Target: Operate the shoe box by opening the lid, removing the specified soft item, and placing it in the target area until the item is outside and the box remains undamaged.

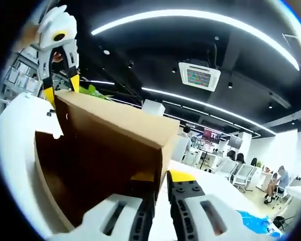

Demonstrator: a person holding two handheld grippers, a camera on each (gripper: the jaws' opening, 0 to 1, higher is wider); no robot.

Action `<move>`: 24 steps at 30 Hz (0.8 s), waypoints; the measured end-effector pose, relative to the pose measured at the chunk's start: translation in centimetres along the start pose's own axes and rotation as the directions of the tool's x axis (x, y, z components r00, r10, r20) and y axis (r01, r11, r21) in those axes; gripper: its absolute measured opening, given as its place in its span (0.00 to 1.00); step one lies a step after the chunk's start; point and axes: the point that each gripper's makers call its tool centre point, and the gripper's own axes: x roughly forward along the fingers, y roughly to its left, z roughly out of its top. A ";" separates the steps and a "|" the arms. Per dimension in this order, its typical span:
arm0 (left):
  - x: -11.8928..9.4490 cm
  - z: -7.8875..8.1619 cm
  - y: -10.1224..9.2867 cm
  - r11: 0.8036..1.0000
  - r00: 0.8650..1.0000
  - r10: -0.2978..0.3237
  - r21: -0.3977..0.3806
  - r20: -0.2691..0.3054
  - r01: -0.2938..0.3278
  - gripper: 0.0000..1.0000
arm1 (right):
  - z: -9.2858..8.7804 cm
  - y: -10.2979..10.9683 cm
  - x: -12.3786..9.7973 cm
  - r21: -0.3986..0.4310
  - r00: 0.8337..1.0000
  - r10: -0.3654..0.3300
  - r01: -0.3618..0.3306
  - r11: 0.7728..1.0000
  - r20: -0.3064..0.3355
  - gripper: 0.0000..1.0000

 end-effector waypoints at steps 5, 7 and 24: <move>0.0 0.0 -0.2 1.000 1.000 0.007 -0.020 -0.006 -0.008 0.31 | -0.1 0.1 -0.1 0.019 1.000 0.013 -0.013 1.000 -0.008 0.07; 0.1 0.0 -0.4 1.000 1.000 0.009 -0.025 -0.005 -0.009 0.31 | -0.1 0.2 -0.1 0.042 0.999 0.024 -0.023 0.999 -0.021 0.09; 0.3 0.3 -1.8 0.998 0.999 0.036 -0.052 0.023 -0.035 0.31 | 3.2 2.2 -9.1 -0.115 0.916 0.313 -0.349 0.930 -0.250 0.50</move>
